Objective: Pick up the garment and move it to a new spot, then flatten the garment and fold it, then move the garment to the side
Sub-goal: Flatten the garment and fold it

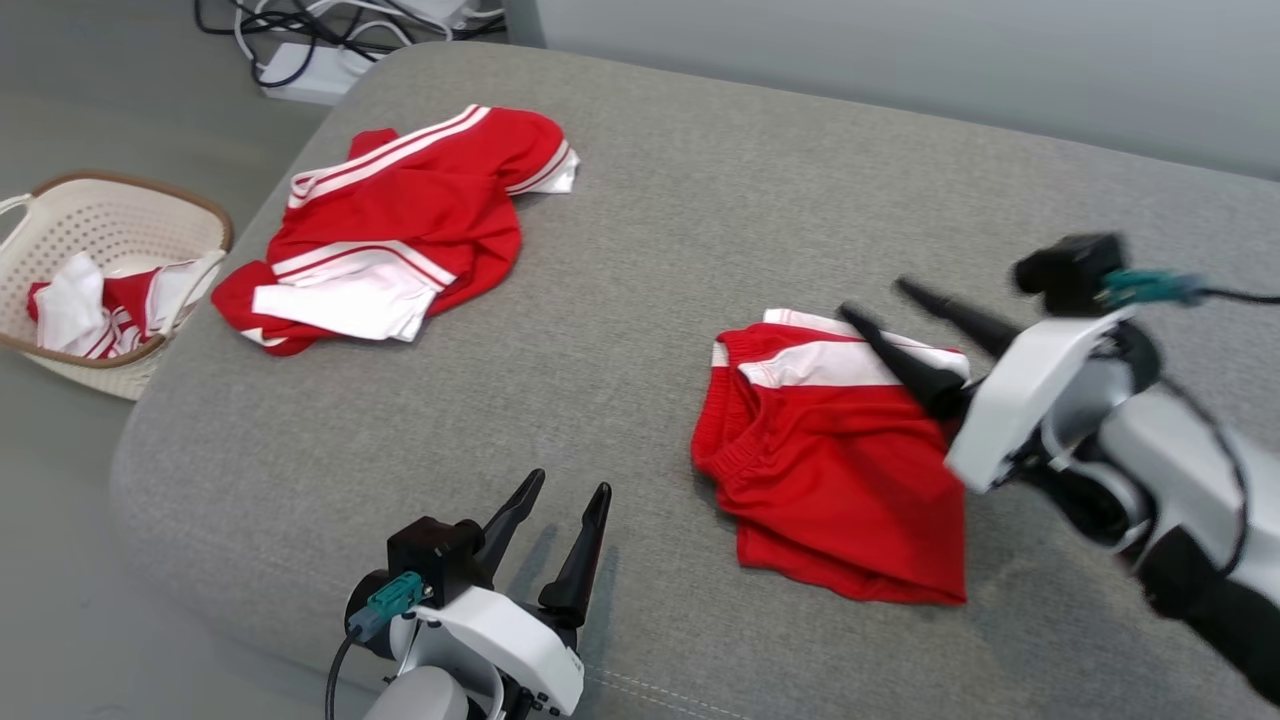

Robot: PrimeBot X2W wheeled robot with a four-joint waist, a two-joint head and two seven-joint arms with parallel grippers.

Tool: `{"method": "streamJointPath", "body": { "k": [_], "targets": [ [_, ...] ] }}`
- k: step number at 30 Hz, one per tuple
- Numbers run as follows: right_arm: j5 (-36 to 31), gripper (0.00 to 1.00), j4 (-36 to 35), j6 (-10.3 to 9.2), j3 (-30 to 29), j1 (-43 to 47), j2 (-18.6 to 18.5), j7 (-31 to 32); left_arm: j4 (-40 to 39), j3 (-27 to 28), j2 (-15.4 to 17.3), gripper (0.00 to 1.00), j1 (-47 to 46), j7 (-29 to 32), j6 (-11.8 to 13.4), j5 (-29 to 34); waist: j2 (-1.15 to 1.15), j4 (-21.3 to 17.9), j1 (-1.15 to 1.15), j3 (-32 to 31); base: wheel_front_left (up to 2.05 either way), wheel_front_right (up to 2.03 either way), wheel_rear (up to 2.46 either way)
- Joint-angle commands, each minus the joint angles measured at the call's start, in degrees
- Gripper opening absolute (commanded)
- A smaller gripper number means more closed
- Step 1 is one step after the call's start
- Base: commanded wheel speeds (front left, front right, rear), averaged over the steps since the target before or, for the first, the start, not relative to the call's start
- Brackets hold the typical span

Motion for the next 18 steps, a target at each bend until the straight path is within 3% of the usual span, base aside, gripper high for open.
{"method": "streamJointPath", "body": {
  "k": [1, 10, 18],
  "targets": [
    [0.5, 1.00, -0.6, -0.01, -2.3, -0.6, -2.0, -2.2, -1.8, 2.1, 0.4, 1.00, -2.0, -0.3, 0.6, 0.6, 0.00, -1.4, 0.00, -0.2, 0.00, 0.00, 0.00],
    [2.2, 1.00, 3.3, -0.01, -8.7, 6.3, -6.4, -8.6, -3.5, 3.9, 0.4, 1.00, -2.3, -0.3, 1.2, 3.2, 0.00, -4.3, 0.00, -0.4, 0.00, 0.00, 0.00],
    [4.4, 1.00, 5.8, -0.01, -8.8, 15.2, -2.9, -10.8, -4.6, 5.1, 0.4, 1.00, -2.0, -0.3, 1.8, 4.7, 0.00, -4.0, 0.00, 0.4, 0.00, 0.00, 0.00]
  ]
}}
